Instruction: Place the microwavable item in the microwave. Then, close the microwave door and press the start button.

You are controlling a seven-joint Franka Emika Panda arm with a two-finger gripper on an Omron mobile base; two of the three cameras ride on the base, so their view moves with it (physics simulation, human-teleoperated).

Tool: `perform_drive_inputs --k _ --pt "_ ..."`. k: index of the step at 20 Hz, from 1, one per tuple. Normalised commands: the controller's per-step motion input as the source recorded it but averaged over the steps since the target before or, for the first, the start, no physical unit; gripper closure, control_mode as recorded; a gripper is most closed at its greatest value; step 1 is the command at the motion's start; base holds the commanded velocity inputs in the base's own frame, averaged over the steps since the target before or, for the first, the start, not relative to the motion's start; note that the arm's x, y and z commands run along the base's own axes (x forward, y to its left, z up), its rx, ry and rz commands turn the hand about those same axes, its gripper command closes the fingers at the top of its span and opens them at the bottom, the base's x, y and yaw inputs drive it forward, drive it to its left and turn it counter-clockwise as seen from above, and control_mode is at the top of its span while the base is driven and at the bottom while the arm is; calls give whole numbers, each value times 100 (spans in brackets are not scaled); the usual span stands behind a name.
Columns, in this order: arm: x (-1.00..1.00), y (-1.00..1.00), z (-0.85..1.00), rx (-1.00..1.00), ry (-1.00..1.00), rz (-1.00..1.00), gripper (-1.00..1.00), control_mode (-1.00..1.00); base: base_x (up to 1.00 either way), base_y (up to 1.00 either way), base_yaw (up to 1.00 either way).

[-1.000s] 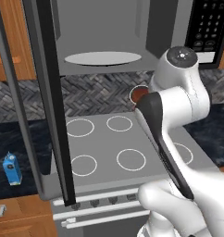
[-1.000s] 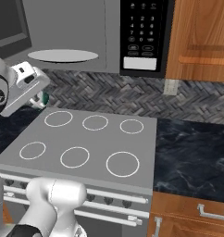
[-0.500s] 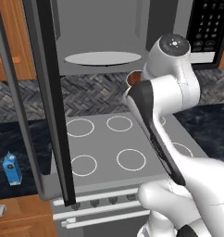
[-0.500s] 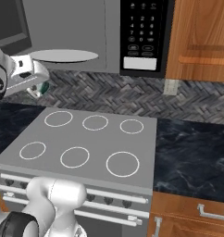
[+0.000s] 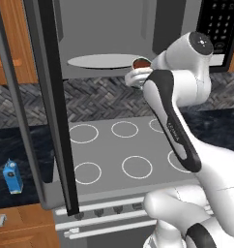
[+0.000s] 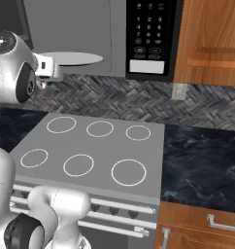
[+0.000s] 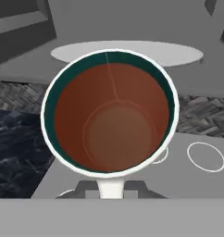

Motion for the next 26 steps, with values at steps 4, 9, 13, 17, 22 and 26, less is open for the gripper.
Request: perform_drive_inputs --k 4,9,13,17,22,26 --pt "92 4 42 6 -3 -4 100 -100 0 0 0" --pt "91 16 73 0 1 -5 100 -100 0 0 0" --pt "94 22 24 0 26 -1 100 -100 0 0 0" --pt "89 17 -16 0 25 0 100 -100 0 0 0" --pt "58 8 -14 0 2 0 100 -100 0 0 0" --pt "43 8 -29 0 0 0 100 -100 0 0 0"
